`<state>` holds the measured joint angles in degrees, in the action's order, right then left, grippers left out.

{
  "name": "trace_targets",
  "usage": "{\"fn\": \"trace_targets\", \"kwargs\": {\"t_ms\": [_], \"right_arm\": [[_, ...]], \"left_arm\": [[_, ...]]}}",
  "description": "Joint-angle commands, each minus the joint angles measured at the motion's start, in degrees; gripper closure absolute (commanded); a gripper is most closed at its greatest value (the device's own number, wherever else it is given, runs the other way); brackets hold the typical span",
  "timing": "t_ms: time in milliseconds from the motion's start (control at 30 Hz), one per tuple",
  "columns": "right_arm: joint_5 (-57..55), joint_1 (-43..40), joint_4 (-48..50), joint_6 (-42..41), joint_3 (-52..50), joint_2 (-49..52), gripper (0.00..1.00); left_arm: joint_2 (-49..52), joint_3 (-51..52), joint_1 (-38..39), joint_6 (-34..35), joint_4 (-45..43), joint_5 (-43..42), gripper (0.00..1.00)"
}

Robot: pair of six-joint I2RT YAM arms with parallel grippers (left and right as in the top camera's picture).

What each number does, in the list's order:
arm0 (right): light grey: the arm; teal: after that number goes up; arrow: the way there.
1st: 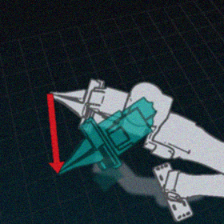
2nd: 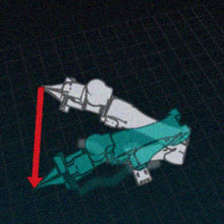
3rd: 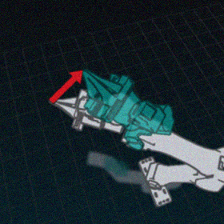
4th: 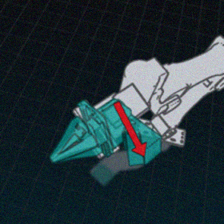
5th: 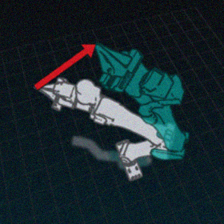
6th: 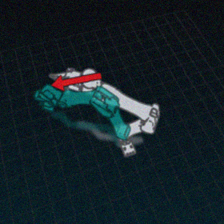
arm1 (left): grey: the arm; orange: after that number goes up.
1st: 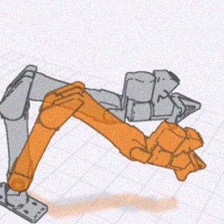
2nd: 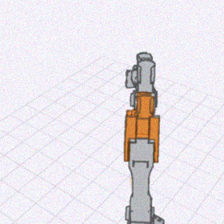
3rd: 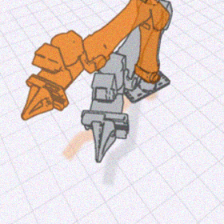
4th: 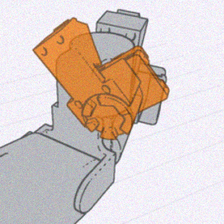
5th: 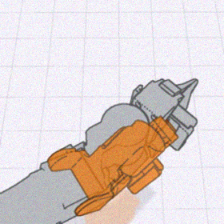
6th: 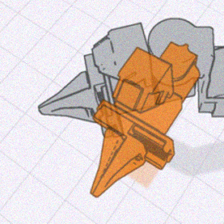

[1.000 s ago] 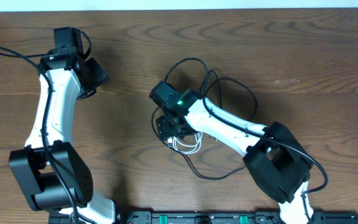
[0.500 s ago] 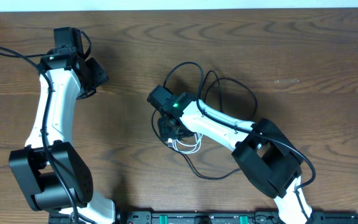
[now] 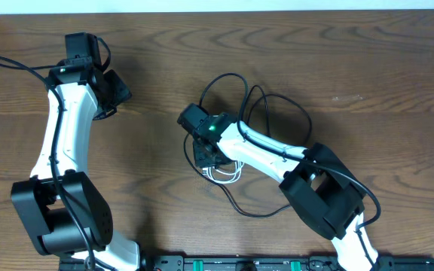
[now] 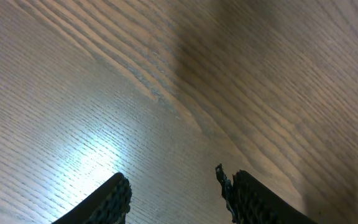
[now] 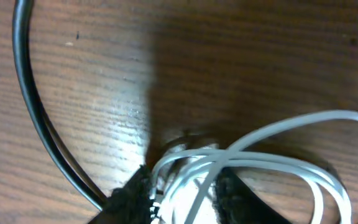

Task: Untangle cables
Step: 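Hold the white cable coil with the right gripper near the table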

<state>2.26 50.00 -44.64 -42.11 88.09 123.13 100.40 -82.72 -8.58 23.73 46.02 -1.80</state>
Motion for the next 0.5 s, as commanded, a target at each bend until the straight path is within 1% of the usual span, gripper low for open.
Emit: {"fn": "trace_targets", "kwargs": {"t_ms": [0, 33, 100, 200, 300, 367, 400, 467], "right_arm": [[-1.99, 1.31, 0.17, -1.03, -0.57, 3.32, 0.73], [-2.34, 1.42, 0.11, -1.18, -0.55, 3.32, 0.74], [-2.36, 1.49, 0.04, -1.18, -0.55, 3.32, 0.81], [-2.32, 1.36, 0.0, -1.14, -0.31, 3.32, 0.93], [-1.88, 0.94, -1.03, -1.05, 0.79, 3.19, 0.99], [-1.22, 0.35, -2.78, 0.9, 2.1, 3.04, 0.99], [-1.25, 0.11, -3.87, 2.34, 2.84, 2.93, 0.99], [-1.25, -0.57, -6.23, 5.07, 4.61, 2.71, 0.99]], "left_arm": [[-0.42, 0.0, -0.13, -0.55, -0.02, -0.15, 0.46], [-0.42, 0.0, -0.13, -0.55, -0.02, -0.15, 0.46], [-0.42, 0.0, -0.13, -0.55, -0.02, -0.15, 0.46], [-0.42, 0.0, -0.13, -0.55, -0.04, -0.13, 0.46], [-0.42, 0.0, -0.13, -0.57, -0.02, -0.13, 0.46], [-0.42, 0.0, -0.13, -0.57, -0.02, -0.13, 0.45], [-0.42, 0.0, -0.13, -0.57, -0.02, -0.13, 0.41], [-0.42, 0.0, -0.13, -0.57, -0.02, -0.13, 0.4]]}}
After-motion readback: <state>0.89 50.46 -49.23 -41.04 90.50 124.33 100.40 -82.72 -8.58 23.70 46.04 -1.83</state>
